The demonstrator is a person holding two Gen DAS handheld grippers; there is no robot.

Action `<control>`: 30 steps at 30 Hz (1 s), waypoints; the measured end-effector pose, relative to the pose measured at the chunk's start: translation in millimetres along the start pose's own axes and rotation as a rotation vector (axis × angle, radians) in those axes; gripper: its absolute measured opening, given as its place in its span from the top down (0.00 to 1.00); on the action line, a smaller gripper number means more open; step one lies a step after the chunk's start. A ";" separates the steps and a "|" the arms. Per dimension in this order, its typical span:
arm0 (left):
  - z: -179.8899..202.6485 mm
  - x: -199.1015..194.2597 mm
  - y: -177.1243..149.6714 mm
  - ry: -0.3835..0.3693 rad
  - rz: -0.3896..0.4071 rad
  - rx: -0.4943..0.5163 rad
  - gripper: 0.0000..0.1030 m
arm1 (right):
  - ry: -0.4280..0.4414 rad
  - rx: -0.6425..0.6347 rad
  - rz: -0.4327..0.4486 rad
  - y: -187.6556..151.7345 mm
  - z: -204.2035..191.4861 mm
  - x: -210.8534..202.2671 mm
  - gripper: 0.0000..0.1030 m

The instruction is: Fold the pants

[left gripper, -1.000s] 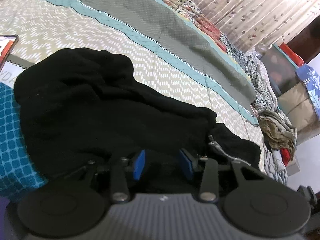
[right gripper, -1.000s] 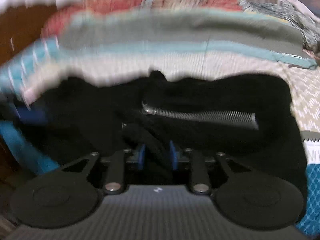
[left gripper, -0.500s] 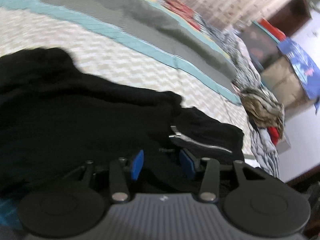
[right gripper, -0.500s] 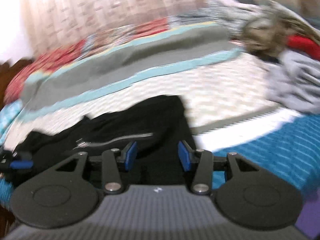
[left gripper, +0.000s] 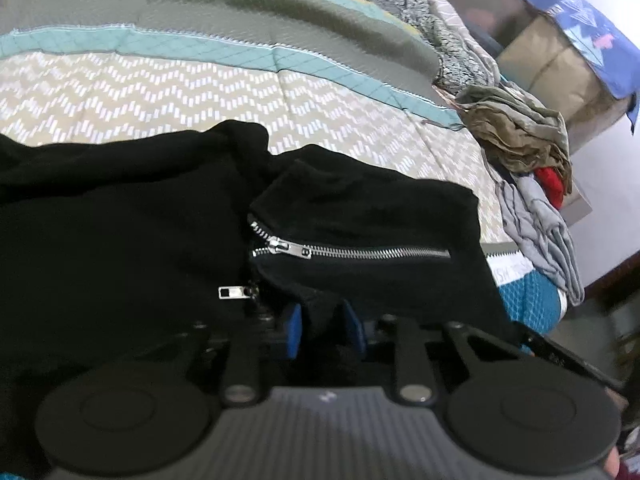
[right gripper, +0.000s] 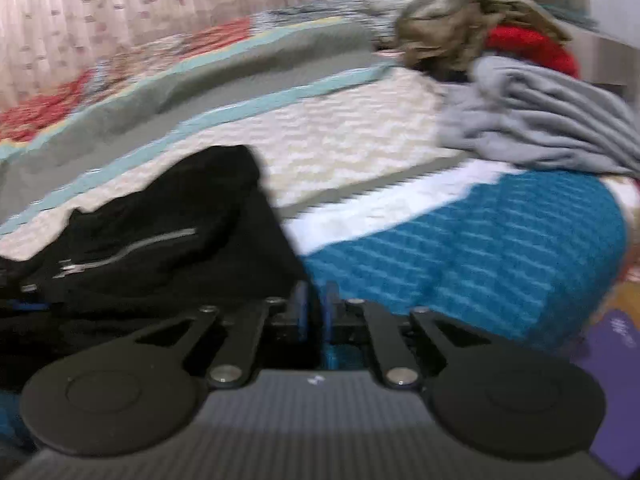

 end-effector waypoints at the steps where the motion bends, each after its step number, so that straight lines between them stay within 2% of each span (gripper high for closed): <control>1: -1.7 -1.5 -0.8 -0.005 -0.004 -0.009 0.78 | -0.003 0.025 -0.024 -2.4 10.6 3.7 0.98; 2: -3.0 -3.7 -3.4 -0.015 -0.009 -0.024 0.79 | 0.023 0.087 -0.042 -2.5 20.4 4.6 0.98; 4: -3.0 -8.1 -6.7 -0.030 -0.008 -0.024 0.82 | 0.069 0.188 -0.019 8.2 31.6 -2.6 0.95; 6: -2.5 -10.8 -9.6 -0.035 -0.002 -0.023 0.82 | 0.147 0.225 0.020 27.2 26.7 -7.9 0.93; 8: -3.0 -11.6 -10.0 -0.032 0.004 -0.032 0.82 | 0.249 0.255 0.016 43.2 12.1 -1.5 0.92; 11: -2.8 -15.4 -9.5 -0.035 0.013 -0.046 0.83 | 0.333 0.239 -0.020 58.3 -19.6 20.3 0.90; 12: -2.3 -17.0 -9.9 -0.035 0.015 -0.044 0.83 | 0.347 0.226 -0.033 61.4 -30.1 31.1 0.87; 13: -0.9 -17.3 -10.6 -0.033 0.017 -0.039 0.83 | 0.357 0.223 -0.053 64.0 -39.4 44.5 0.79; 15: 2.2 -18.4 -12.1 -0.020 0.023 -0.013 0.83 | 0.387 0.232 -0.105 68.5 -57.6 75.0 0.81; 18: 2.2 -16.1 -11.2 -0.004 0.018 -0.008 0.82 | 0.447 0.169 -0.149 74.9 -94.8 102.3 0.83; 21: -0.5 -17.1 -10.6 -0.005 0.009 -0.015 0.78 | 0.442 0.163 -0.148 77.9 -104.0 109.9 0.80; 22: -2.0 -18.8 -10.4 -0.003 0.010 -0.018 0.78 | 0.451 0.189 -0.151 78.6 -99.4 106.0 0.78; 24: -5.5 -20.7 -9.3 -0.003 0.011 -0.026 0.70 | 0.469 0.228 -0.129 79.8 -83.5 90.2 0.76; 27: -10.3 -21.1 -3.8 -0.021 0.026 -0.048 0.68 | 0.425 0.205 -0.037 79.1 -53.6 51.2 0.61; 29: -12.2 -18.4 -0.7 -0.027 0.031 -0.071 0.67 | 0.382 0.193 0.008 72.0 -31.7 28.2 0.45; 30: -12.7 -15.7 -0.6 -0.029 0.026 -0.079 0.67 | 0.359 0.189 0.010 65.6 -23.9 24.7 0.42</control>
Point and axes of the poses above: each gripper's, at about its wrist camera, not at the fingertips, and x roughly the way its jaws point, z to its right, y to its top, the point moved 6 cm from there along x, roughly the way its jaws point, and after that the axes turned 7 degrees about z, right-handed, at the moved point
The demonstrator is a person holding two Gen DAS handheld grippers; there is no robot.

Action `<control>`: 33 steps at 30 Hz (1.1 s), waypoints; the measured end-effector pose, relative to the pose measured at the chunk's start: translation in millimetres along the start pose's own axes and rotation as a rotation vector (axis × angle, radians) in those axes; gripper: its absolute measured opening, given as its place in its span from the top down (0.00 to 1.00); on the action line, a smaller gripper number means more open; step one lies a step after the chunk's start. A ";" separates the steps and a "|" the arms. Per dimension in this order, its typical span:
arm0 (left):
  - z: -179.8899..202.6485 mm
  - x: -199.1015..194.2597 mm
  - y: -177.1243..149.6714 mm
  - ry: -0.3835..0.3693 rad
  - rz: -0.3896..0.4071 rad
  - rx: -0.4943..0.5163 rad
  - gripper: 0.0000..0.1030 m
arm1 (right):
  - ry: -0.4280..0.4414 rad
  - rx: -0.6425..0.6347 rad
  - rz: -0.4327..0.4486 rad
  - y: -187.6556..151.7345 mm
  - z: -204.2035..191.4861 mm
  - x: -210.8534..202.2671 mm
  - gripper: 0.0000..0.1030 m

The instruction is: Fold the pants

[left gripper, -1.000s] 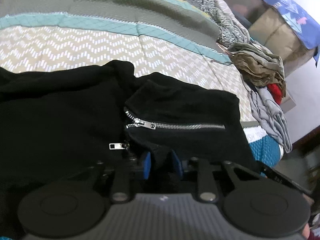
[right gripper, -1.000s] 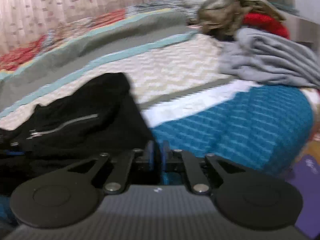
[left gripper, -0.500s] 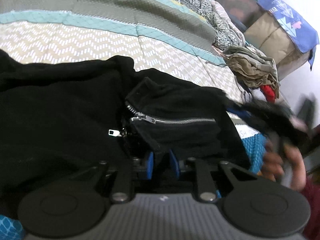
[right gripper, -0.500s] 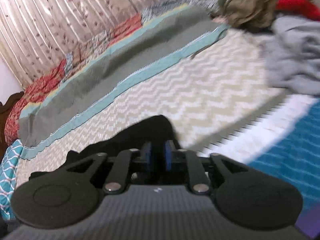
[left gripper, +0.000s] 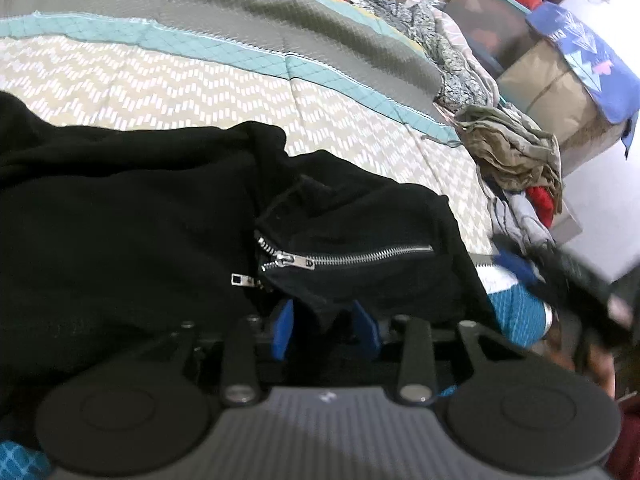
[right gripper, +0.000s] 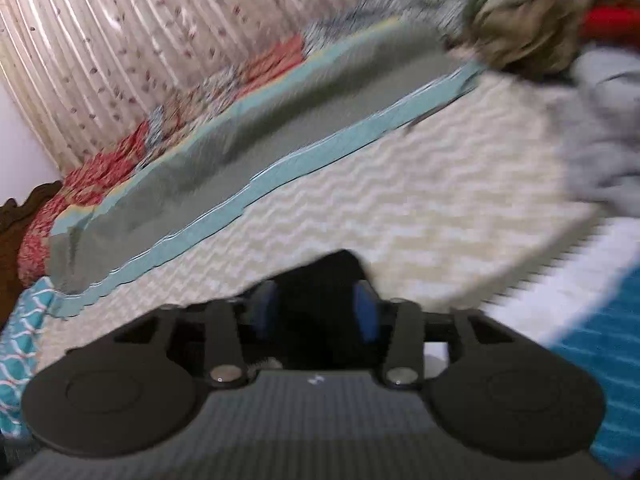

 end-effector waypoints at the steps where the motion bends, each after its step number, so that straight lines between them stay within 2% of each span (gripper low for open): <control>1: 1.0 4.1 -0.9 -0.006 -0.009 -0.002 0.69 | -0.019 -0.003 -0.007 -5.4 5.8 -5.1 0.40; 3: 4.6 12.8 -5.8 -0.004 -0.033 0.022 0.70 | -0.033 0.000 -0.058 -22.2 13.7 -9.8 0.42; 4: 6.6 18.7 -10.8 0.023 -0.050 0.058 0.70 | -0.032 -0.010 -0.090 -31.8 14.0 -10.1 0.72; 5: 7.2 23.4 -16.2 0.037 -0.067 0.081 0.70 | -0.070 -0.060 -0.119 -41.2 12.9 -5.8 0.88; 6: 7.2 26.1 -21.4 0.040 -0.077 0.089 0.70 | -0.136 -0.119 -0.135 -49.8 15.0 -1.8 0.88; 9: 9.4 16.3 -20.8 0.021 -0.076 0.085 0.70 | -0.184 -0.072 -0.116 -49.8 17.4 5.8 0.88; 10: 8.1 8.3 -17.8 0.001 -0.073 0.070 0.70 | -0.201 -0.084 -0.101 -45.8 13.4 5.1 0.85; 13: -1.2 -36.9 -7.9 -0.040 0.030 0.083 0.66 | -0.222 -0.161 0.005 -28.8 -6.6 -12.6 0.74; 14: -6.7 -54.3 -6.3 -0.051 0.071 0.087 0.63 | -0.204 -0.171 0.039 -25.1 -12.9 -18.0 0.64; 15: -14.4 -71.0 -5.2 -0.060 0.108 0.079 0.61 | -0.183 -0.170 0.064 -22.2 -19.2 -23.2 0.59; 18: -54.5 -126.1 -3.9 -0.063 0.229 -0.024 0.55 | -0.074 -0.171 0.059 -22.7 -46.7 -24.0 0.57; 21: -106.3 -174.4 -0.8 0.032 0.358 -0.180 0.45 | 0.031 -0.195 -0.011 -40.7 -81.6 -11.1 0.57; 23: -142.7 -198.6 -2.7 0.104 0.427 -0.289 0.42 | 0.098 -0.201 -0.075 -58.3 -103.5 -0.5 0.57; 25: -175.5 -213.8 -5.6 0.171 0.456 -0.389 0.41 | 0.166 -0.215 -0.147 -75.3 -128.1 11.2 0.57; 26: -187.6 -217.9 -7.3 0.180 0.468 -0.430 0.41 | 0.194 -0.232 -0.177 -84.6 -140.6 15.7 0.57; 28: -203.9 -219.1 -9.4 0.178 0.482 -0.482 0.37 | 0.236 -0.282 -0.215 -99.1 -164.9 16.6 0.58; 30: -216.5 -214.2 -9.0 0.178 0.481 -0.512 0.25 | 0.263 -0.327 -0.233 -107.4 -182.5 13.5 0.58; 33: -232.4 -195.9 -7.5 0.126 0.451 -0.564 0.23 | 0.270 -0.371 -0.238 -108.5 -191.3 9.0 0.58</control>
Point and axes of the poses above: each gripper's, at about its wrist camera, not at the fingertips, and x roughly the way its jaws point, z to its right, y to its top, the point moved 6 cm from there along x, roughly the way its jaws point, and after that the axes turned 7 degrees about z, right-handed, at the moved point
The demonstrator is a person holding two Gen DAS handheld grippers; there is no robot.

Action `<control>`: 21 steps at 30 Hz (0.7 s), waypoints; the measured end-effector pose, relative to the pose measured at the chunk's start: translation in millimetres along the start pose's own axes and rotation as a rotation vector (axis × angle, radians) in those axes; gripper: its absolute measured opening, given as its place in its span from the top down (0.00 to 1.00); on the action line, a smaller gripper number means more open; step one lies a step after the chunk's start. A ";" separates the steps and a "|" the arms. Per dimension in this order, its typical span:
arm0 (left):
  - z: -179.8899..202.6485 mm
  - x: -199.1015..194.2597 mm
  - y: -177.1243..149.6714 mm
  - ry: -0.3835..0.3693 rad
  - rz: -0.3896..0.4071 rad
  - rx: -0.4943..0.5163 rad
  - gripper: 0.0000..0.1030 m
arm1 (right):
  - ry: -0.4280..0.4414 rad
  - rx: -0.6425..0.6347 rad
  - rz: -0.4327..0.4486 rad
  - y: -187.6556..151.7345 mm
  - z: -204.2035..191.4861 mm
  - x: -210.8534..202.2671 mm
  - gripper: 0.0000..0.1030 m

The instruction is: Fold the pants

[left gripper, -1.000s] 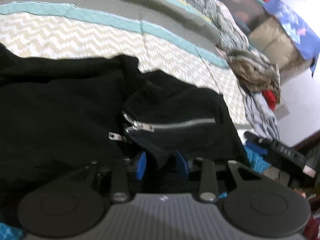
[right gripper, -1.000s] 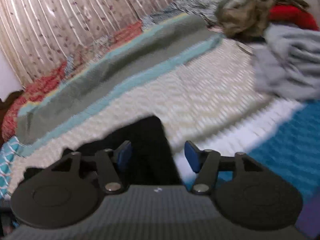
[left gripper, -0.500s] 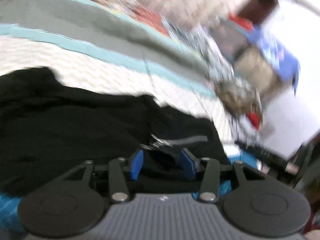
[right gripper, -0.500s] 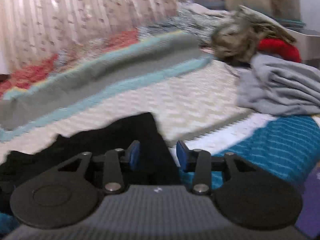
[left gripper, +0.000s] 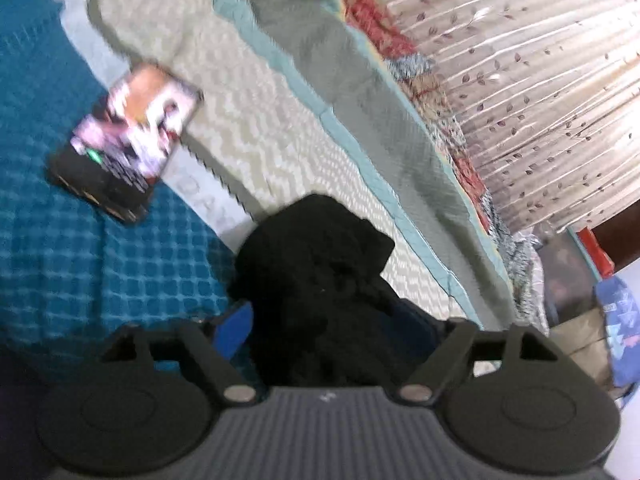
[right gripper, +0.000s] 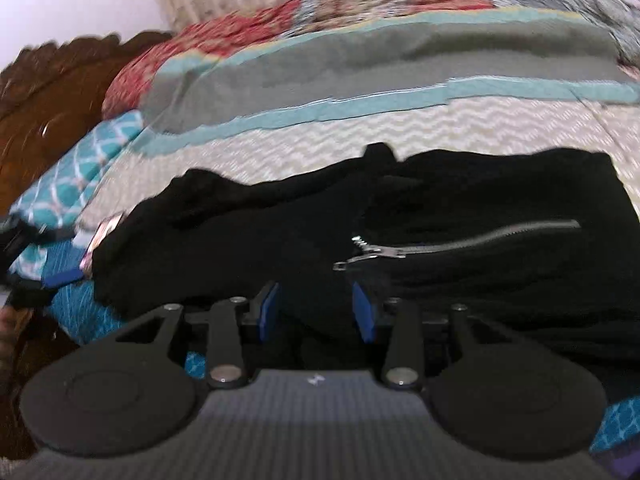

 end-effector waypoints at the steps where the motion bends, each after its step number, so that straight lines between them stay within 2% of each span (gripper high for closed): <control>1: -3.4 10.1 -1.5 0.000 -0.018 -0.010 0.23 | -0.005 0.003 -0.003 0.3 -0.2 -0.1 0.58; 5: -10.6 49.9 -9.0 0.039 -0.056 -0.005 0.23 | -0.026 0.051 -0.018 -1.1 8.6 -3.3 0.58; 7: -5.6 58.8 -12.5 0.069 -0.053 0.040 0.42 | -0.034 0.069 -0.025 -4.5 10.6 -4.0 0.58; 8: -0.4 62.1 -13.8 0.084 -0.055 0.075 0.62 | -0.036 0.072 -0.027 -5.6 10.0 -2.9 0.58; 9: 2.8 61.1 -17.4 0.075 -0.060 0.093 0.70 | -0.037 0.070 -0.028 -7.2 7.9 -3.4 0.58; 11: 18.3 54.0 -19.9 0.046 -0.044 0.121 0.74 | -0.042 0.056 -0.025 -7.2 2.3 -3.8 0.58; 14: 68.2 33.6 -33.3 0.031 0.045 0.388 0.75 | -0.032 0.049 -0.020 -2.2 0.3 -3.3 0.58; 16: 105.5 23.6 -56.0 -0.016 0.075 0.562 0.75 | -0.013 0.088 -0.012 5.6 3.8 -1.8 0.58; 19: 144.5 29.6 -99.5 -0.061 0.059 0.790 0.74 | 0.014 0.182 0.011 21.1 13.8 0.0 0.57; 21: 162.4 41.1 -135.2 -0.090 0.010 0.931 0.73 | 0.037 0.228 0.024 29.6 17.7 -0.7 0.57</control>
Point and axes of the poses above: each gripper's, at about its wrist camera, not at the fingertips, and x roughly the way its jaws point, z to its right, y to its top, the point moved 6 cm from there along x, roughly the way its jaws point, and after that the axes turned 7 degrees about z, right-handed, at the moved point
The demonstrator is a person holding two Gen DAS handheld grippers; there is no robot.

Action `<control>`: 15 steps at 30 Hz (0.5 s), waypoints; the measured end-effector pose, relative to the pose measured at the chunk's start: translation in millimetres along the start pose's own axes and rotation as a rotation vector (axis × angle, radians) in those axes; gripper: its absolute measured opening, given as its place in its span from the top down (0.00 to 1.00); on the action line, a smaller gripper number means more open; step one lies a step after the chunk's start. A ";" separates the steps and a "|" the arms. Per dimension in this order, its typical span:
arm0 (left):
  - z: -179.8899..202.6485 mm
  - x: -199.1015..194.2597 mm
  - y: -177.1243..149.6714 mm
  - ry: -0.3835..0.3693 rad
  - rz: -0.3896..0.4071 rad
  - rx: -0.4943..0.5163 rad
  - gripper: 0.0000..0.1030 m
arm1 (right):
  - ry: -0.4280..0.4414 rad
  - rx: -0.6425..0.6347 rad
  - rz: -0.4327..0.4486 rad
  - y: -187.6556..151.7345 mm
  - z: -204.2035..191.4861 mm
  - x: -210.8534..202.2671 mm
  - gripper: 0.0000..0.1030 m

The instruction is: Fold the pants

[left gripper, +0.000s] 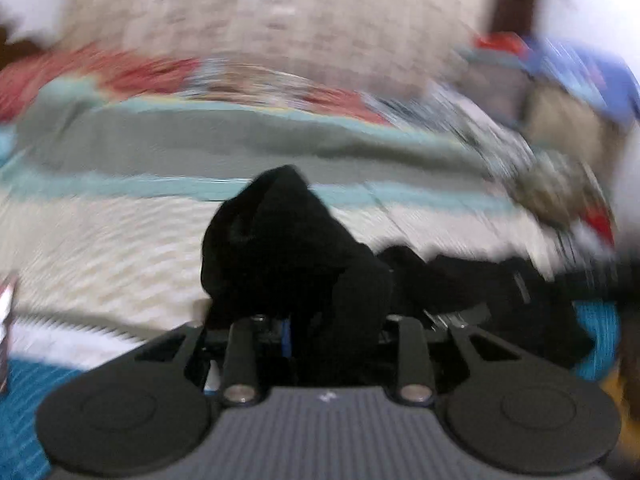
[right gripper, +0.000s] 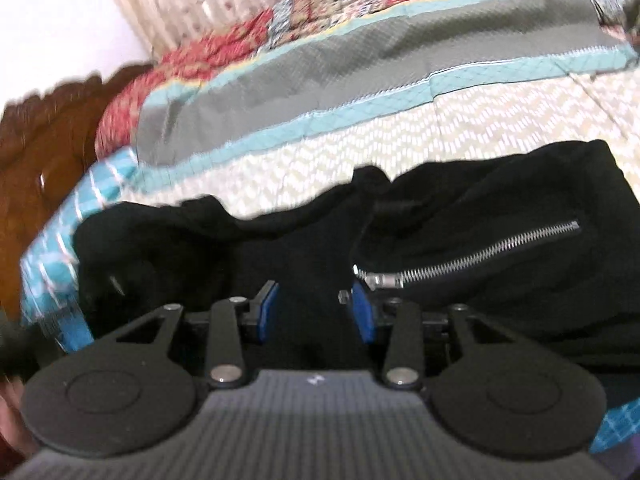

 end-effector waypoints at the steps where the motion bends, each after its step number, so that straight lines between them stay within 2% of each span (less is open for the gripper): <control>1: 16.6 5.9 -3.7 -0.025 -0.018 0.050 0.72 | 0.016 0.020 0.001 3.3 0.4 -0.8 0.57; 3: 45.8 22.5 -17.6 -0.084 -0.070 0.138 0.70 | 0.044 0.065 -0.004 7.0 3.4 -1.8 0.50; 5: 60.0 29.1 -28.3 -0.098 -0.104 0.170 0.68 | 0.058 0.115 -0.013 6.9 8.0 0.5 0.37; 7: 63.3 29.0 -29.2 -0.089 -0.102 0.189 0.67 | 0.080 0.160 -0.051 3.0 10.8 8.1 0.35; 10: 54.6 21.0 -23.4 -0.090 -0.103 0.159 0.64 | 0.125 0.235 -0.110 -4.5 10.8 21.0 0.29; 12: 48.3 13.4 -21.0 -0.087 -0.105 0.150 0.56 | 0.149 0.270 -0.127 -7.4 7.9 26.7 0.22; 15: 43.9 -5.6 -17.7 -0.149 -0.084 0.147 0.45 | 0.171 0.261 -0.154 -7.2 -4.5 32.3 0.21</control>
Point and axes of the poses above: each gripper's, at about its wrist camera, not at the fingertips, and x roughly the way its jaws point, z to its right, y to its top, the point moved 6 cm from there along x, roughly the way its jaws point, and after that the axes turned 7 degrees about z, right-handed, at the moved point
